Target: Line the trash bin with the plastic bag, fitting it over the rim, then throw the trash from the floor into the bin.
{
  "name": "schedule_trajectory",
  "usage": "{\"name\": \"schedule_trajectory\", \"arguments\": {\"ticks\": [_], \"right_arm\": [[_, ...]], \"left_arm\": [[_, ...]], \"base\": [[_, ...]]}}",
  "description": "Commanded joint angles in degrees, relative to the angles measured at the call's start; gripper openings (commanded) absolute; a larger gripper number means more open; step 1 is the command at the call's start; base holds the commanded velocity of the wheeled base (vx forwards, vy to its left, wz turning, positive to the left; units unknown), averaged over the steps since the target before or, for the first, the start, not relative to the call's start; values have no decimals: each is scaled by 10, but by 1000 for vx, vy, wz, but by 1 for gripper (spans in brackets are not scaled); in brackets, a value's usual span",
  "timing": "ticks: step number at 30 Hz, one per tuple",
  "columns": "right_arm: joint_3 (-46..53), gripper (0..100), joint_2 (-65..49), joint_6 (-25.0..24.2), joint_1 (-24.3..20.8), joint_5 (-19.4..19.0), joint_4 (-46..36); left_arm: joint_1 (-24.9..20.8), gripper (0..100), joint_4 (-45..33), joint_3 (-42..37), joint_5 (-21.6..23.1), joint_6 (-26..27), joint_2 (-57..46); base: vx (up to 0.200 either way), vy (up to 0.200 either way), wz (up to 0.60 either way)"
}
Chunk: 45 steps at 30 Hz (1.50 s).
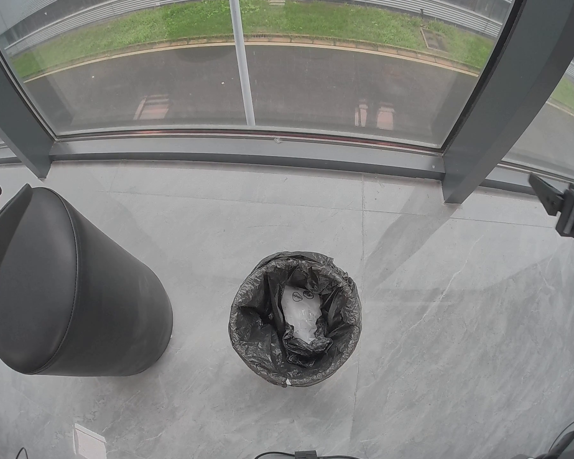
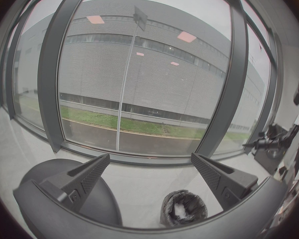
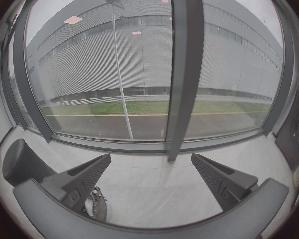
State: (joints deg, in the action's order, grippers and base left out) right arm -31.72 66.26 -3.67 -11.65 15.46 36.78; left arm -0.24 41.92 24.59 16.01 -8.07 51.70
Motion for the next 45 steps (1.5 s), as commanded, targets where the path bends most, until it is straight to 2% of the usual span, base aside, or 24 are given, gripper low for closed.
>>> {"name": "schedule_trajectory", "arguments": {"ticks": [1, 4, 5, 6, 8, 14, 16, 20, 24, 28, 35, 41, 45], "right_arm": [[161, 100, -295, 88, 66, 0, -38], [172, 100, -359, 96, 66, -1, -93], [171, 100, -400, 97, 66, -3, -140], [171, 100, -404, 97, 66, -3, -145], [166, 100, -462, 97, 66, -7, -219], [170, 100, -560, 97, 64, -9, -291], [171, 100, -608, 97, 63, -9, -331], [174, 100, -611, 82, 64, 1, -339], [176, 100, -611, 73, 64, -6, -340], [208, 100, -612, 71, 64, -1, -332], [236, 100, -611, 49, 64, -2, -308], [257, 100, -611, 25, 64, -3, -304], [268, 100, -611, 25, 64, -3, -303]], "left_arm": [[0, 100, -112, -13, -4, 102, -124], [1, 100, -175, 6, -4, 102, -166], [0, 100, -220, 20, -3, 102, -191], [0, 100, -224, 22, -3, 102, -194], [0, 100, -289, 36, 2, 102, -230], [3, 100, -334, 37, -4, 101, -267], [9, 100, -372, 20, -4, 91, -312], [16, 100, -444, -16, -3, 67, -390], [16, 100, -472, -22, -4, 60, -425], [36, 100, -512, -34, -4, 60, -463], [36, 100, -502, -80, -19, 54, -463], [38, 100, -398, -172, -113, 60, -462], [38, 100, -361, -217, -135, 61, -462]], "base": [[0, 0, 0], [0, 0, 0], [0, 0, 0], [0, 0, 0], [0, 0, 0], [0, 0, 0], [0, 0, 0], [0, 0, 0], [0, 0, 0], [0, 0, 0], [0, 0, 0], [0, 0, 0], [0, 0, 0]]}}
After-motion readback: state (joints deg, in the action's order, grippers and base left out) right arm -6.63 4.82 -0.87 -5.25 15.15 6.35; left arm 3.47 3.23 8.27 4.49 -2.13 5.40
